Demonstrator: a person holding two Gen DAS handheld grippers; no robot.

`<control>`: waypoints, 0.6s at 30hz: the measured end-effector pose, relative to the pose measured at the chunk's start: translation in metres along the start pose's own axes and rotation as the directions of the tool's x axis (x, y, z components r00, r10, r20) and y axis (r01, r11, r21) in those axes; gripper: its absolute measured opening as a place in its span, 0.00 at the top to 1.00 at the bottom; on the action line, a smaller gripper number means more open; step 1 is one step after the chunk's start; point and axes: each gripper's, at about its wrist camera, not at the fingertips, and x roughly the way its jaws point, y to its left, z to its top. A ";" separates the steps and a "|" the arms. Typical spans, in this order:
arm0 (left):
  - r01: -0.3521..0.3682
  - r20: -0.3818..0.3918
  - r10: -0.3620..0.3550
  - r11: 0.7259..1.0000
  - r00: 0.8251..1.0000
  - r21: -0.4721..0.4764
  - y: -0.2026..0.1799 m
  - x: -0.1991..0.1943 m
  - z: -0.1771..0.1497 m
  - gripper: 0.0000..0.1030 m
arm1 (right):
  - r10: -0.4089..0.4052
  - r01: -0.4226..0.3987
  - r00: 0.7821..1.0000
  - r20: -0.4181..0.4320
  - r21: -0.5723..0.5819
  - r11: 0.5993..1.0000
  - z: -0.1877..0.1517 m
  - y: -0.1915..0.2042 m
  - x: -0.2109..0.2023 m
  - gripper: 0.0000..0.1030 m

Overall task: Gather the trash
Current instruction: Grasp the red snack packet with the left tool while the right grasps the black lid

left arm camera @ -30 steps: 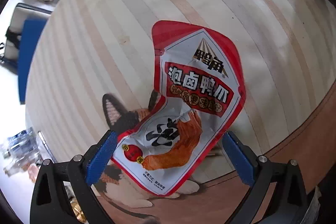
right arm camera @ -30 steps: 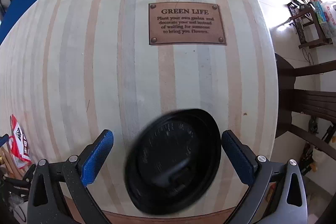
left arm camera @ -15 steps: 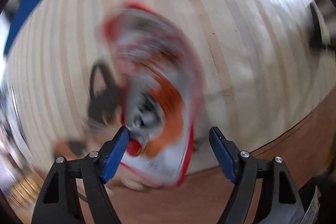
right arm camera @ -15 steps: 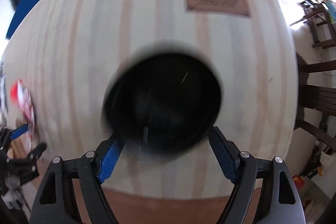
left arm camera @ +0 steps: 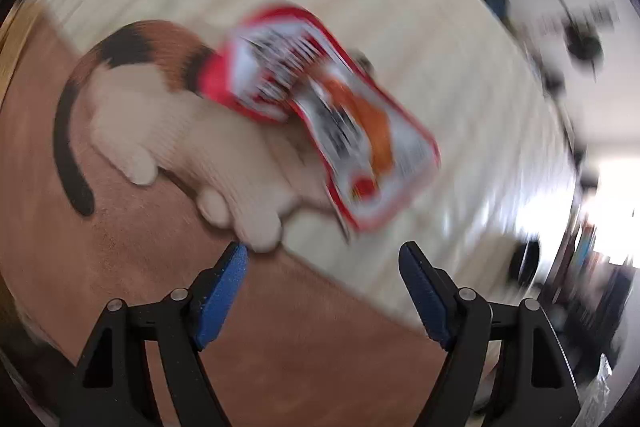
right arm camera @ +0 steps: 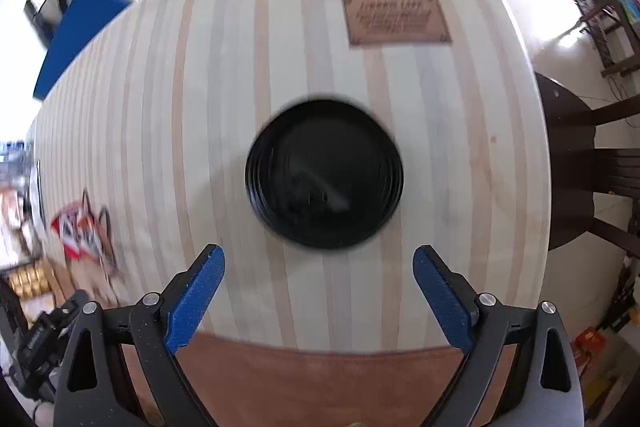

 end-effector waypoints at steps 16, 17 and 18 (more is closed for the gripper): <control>-0.051 0.031 0.067 0.927 0.997 -0.370 -0.015 0.057 0.087 0.26 | -0.133 0.127 0.989 0.064 0.091 0.988 0.068 0.046 0.027 0.05; -0.076 0.020 0.089 0.929 0.996 -0.363 -0.019 0.062 0.091 0.24 | -0.142 0.136 0.988 0.061 0.089 0.987 0.070 0.047 0.030 0.05; -0.101 0.025 0.117 0.933 0.993 -0.344 -0.025 0.064 0.093 0.24 | -0.143 0.138 0.988 0.055 0.090 0.986 0.071 0.047 0.032 0.05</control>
